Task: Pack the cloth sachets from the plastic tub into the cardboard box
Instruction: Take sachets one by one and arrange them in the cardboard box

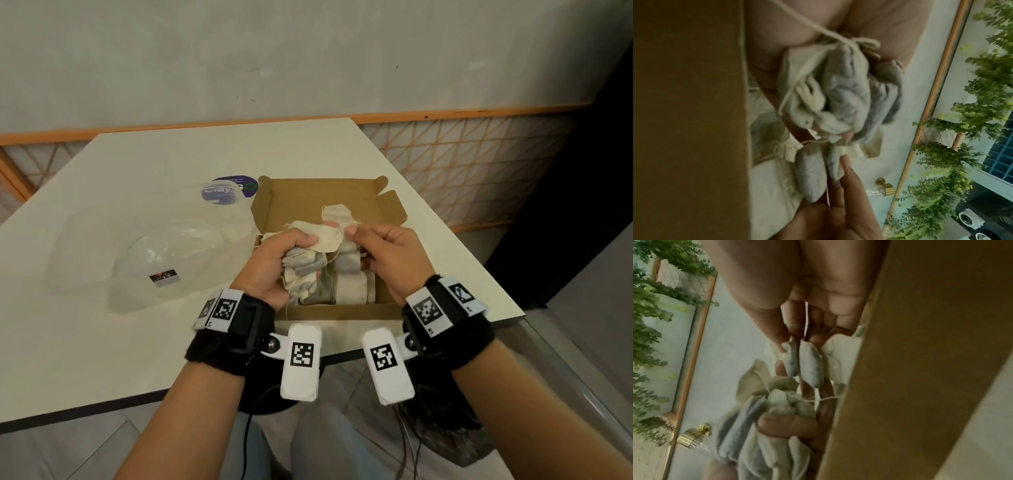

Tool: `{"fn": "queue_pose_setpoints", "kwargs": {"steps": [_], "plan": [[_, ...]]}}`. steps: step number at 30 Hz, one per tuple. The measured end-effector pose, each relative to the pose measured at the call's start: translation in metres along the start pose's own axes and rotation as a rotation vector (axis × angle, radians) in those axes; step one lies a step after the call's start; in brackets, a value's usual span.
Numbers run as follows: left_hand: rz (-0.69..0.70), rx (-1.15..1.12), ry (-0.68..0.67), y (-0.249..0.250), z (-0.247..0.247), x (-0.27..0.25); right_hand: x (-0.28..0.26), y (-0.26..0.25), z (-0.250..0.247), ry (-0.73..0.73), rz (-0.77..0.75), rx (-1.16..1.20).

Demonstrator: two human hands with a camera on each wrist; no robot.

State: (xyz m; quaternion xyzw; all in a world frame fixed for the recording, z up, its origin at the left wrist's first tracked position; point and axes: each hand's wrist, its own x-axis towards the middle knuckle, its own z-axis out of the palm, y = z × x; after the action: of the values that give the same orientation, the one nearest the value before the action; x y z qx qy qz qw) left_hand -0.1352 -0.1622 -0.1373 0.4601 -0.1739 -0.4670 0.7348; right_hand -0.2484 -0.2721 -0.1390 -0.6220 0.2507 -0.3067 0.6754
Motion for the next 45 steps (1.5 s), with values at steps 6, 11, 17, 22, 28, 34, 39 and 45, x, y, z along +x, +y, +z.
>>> {"fn": "queue_pose_setpoints", "kwargs": {"steps": [6,11,17,22,28,34,39,45], "plan": [[0.039,-0.071,0.009,0.003,0.0,-0.003,-0.003,0.002,-0.001,0.037,-0.063,0.052],[0.043,-0.094,0.038,0.004,-0.001,-0.002,-0.002,-0.001,-0.012,-0.046,-0.177,0.36],[0.031,0.075,-0.004,0.002,0.009,-0.008,0.001,0.003,-0.01,-0.096,-0.169,0.341],[0.007,0.082,-0.073,0.004,0.009,-0.012,0.001,0.008,-0.004,0.041,-0.192,0.153],[-0.022,0.07,-0.105,0.004,0.003,-0.01,0.002,0.007,-0.004,0.079,-0.185,0.131],[-0.027,0.122,-0.105,0.003,0.004,-0.01,0.002,0.005,-0.004,0.045,-0.139,0.199],[0.078,-0.068,-0.001,0.004,0.003,-0.009,0.003,0.004,-0.006,0.063,-0.137,0.213],[0.01,0.127,-0.112,0.001,0.007,-0.012,0.001,0.001,-0.004,0.04,-0.148,0.26]]}}
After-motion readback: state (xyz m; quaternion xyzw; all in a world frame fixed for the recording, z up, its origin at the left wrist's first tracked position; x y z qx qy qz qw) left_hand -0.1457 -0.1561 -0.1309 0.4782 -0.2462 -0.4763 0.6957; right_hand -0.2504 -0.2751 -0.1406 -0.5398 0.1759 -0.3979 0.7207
